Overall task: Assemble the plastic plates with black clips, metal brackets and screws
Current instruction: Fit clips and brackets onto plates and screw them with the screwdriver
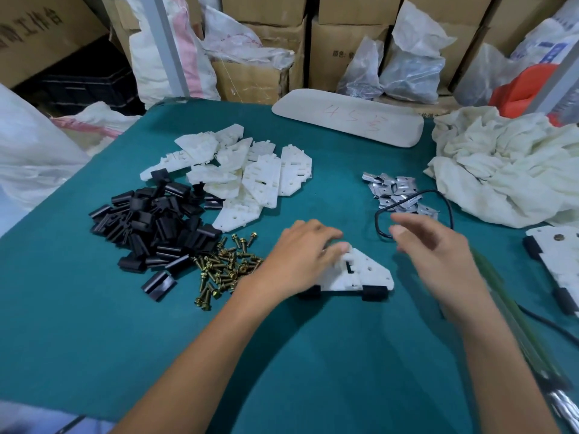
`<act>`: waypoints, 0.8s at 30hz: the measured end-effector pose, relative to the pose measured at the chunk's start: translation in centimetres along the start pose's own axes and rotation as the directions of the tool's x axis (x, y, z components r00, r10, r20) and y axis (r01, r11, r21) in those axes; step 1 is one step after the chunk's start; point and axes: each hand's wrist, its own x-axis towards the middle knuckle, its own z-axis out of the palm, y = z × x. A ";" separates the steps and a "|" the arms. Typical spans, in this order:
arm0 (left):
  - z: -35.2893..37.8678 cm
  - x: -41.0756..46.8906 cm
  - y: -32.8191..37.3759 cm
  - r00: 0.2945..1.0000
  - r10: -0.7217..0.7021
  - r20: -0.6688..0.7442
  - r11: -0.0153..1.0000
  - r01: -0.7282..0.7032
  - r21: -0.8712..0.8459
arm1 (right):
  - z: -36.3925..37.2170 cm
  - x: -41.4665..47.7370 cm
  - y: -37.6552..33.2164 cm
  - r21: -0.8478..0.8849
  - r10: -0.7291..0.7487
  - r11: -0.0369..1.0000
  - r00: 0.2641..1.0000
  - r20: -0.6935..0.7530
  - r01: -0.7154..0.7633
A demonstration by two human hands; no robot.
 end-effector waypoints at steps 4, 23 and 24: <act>-2.7 -1.8 -4.5 0.963 -0.055 -0.264 0.989 0.089 0.120 | 4.4 1.5 -2.8 -0.238 -0.153 0.949 0.961 0.231 0.209; -4.4 -5.5 -8.7 0.897 -0.160 -0.413 0.962 0.235 0.138 | 9.1 4.1 -2.3 -0.267 -0.052 0.949 0.919 0.391 0.168; -4.0 -5.5 -8.3 0.896 -0.160 -0.414 0.971 0.218 0.096 | 7.5 3.7 -1.9 -0.203 -0.034 0.972 0.928 0.372 0.117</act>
